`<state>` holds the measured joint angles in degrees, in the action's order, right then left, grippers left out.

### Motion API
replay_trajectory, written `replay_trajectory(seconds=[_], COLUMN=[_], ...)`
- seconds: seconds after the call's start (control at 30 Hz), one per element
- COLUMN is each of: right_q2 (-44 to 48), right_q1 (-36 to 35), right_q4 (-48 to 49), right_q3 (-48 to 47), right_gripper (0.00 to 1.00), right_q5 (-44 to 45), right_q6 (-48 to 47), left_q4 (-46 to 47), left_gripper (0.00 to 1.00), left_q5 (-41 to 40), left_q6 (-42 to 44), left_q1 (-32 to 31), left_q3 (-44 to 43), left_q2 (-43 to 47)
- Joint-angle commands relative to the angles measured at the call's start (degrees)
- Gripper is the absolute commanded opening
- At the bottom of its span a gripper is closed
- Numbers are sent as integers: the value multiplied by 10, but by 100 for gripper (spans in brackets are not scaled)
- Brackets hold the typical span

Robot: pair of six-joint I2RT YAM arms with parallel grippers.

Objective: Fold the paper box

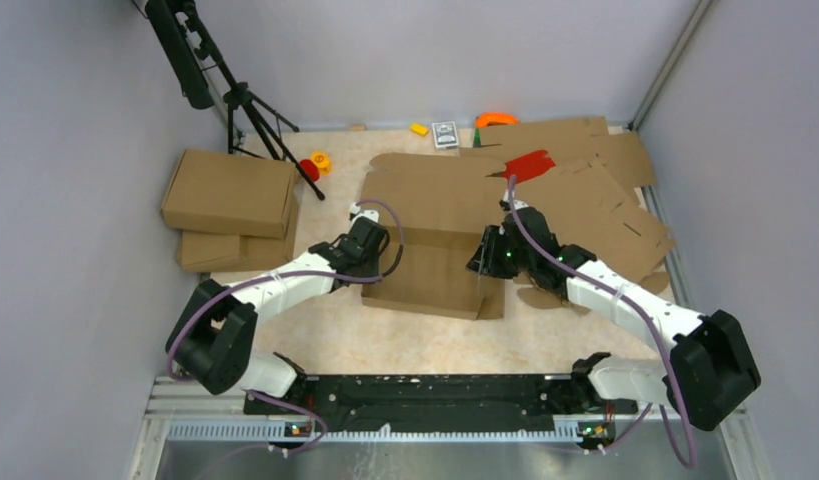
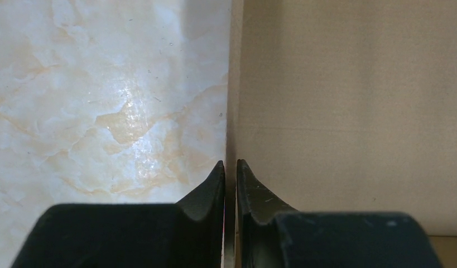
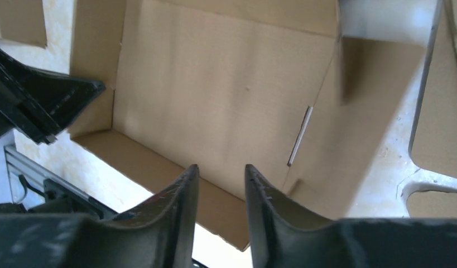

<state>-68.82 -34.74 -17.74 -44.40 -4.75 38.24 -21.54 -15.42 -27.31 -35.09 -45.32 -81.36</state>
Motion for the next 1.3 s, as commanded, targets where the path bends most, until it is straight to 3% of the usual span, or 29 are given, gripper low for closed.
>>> replay_trajectory(seconds=[0.0, 0.23, 0.47, 0.53, 0.67, 0.87, 1.07, 1.27], right_q2=[0, -6, 67, 111, 205, 273, 273, 233], right_q1=[-7, -7, 10, 35, 102, 197, 212, 219], right_q4=[61, 68, -30, -43, -66, -143, -99, -12], right_q3=[32, 32, -4, 3, 42, 113, 179, 213], right_gripper=[41, 47, 53, 53, 49, 45, 43, 43], right_q5=[-23, -38, 17, -2, -26, 28, 35, -22], right_q6=[14, 5, -36, -34, -12, 23, 46, 79], left_q4=[18, 19, 17, 14, 19, 30, 36, 39], left_gripper=[14, 14, 12, 0, 0, 0, 0, 0], left_q5=[11, 7, -4, -11, -6, 47, 83, 125], left_q6=[-10, -10, -10, -16, -30, -43, -52, -66], left_q1=[-5, -5, -5, -5, 0, 31, 53, 71], left_q3=[-8, -7, -1, 2, 17, 35, 53, 75], left_q2=[20, 20, 22, 23, 31, 49, 90, 137])
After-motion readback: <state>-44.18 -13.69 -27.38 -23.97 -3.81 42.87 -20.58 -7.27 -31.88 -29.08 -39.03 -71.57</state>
